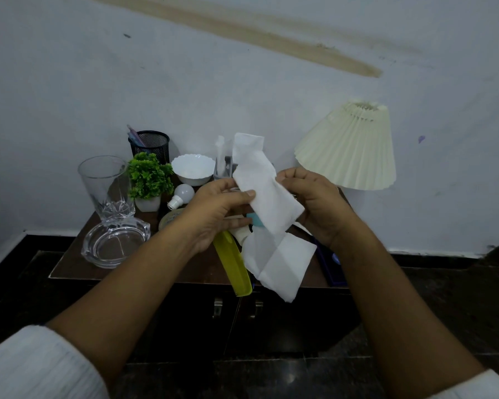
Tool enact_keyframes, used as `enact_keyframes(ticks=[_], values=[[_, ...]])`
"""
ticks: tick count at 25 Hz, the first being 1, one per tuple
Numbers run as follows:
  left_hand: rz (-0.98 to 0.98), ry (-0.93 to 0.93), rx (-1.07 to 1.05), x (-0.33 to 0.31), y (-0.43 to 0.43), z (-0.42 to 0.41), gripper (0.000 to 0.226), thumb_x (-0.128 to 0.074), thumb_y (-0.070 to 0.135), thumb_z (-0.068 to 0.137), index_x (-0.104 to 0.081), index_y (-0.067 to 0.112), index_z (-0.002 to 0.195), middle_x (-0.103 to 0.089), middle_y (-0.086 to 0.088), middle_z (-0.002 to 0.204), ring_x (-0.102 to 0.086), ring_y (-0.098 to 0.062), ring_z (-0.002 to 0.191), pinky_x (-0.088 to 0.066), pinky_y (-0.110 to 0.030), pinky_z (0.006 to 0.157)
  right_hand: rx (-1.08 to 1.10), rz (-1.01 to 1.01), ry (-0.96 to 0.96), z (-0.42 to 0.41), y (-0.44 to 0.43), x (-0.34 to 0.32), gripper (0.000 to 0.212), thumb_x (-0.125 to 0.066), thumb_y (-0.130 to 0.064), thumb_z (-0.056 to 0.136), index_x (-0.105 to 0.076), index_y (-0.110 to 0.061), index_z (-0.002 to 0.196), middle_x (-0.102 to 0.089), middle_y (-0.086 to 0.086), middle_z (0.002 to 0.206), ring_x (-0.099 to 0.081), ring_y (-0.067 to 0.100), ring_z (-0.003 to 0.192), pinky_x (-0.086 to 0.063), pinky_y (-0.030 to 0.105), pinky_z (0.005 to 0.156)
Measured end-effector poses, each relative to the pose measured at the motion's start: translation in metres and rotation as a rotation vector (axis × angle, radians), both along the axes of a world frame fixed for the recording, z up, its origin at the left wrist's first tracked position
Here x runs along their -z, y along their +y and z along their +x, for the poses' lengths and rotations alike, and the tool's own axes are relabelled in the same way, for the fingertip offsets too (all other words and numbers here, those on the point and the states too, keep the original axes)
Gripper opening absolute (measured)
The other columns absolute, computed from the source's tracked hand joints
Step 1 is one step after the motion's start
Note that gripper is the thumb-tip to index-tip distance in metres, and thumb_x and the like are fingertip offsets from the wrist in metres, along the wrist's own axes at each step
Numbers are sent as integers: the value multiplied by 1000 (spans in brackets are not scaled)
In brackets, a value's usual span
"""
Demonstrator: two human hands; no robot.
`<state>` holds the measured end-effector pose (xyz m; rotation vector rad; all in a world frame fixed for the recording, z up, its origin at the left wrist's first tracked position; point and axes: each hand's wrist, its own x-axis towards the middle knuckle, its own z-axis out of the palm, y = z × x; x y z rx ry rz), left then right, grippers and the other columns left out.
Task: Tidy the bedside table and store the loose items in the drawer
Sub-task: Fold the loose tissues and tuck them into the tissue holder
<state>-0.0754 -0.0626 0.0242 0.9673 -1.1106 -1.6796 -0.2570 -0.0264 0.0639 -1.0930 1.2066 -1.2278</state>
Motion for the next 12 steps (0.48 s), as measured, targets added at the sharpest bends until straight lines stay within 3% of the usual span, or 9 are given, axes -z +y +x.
enact_keyframes(ticks=[3,7,12], values=[[-58,-6,-95,3,-4,2,28,-73,9,88,-69,8,115,-77,-7,105,-74,-20,92,-58,-26,66,-26,68,5,1,-4,8,36,-67,-37,95,-70,-5,113,-75,15,108,-73,32,96,-60,46,80],[-124,-7,-125,5,-6,3,23,-72,21,91,-71,10,111,-78,-8,105,-74,-25,98,-57,-32,69,-39,-9,178,9,-5,16,9,-68,-10,94,-67,-6,102,-77,14,103,-75,29,95,-62,40,73],[-184,-54,-143,6,-6,3,20,-62,23,98,-74,9,106,-78,-6,102,-74,-27,99,-58,-36,75,4,-34,201,13,-7,19,13,-64,-18,99,-69,-5,101,-78,12,98,-76,28,92,-63,44,79]])
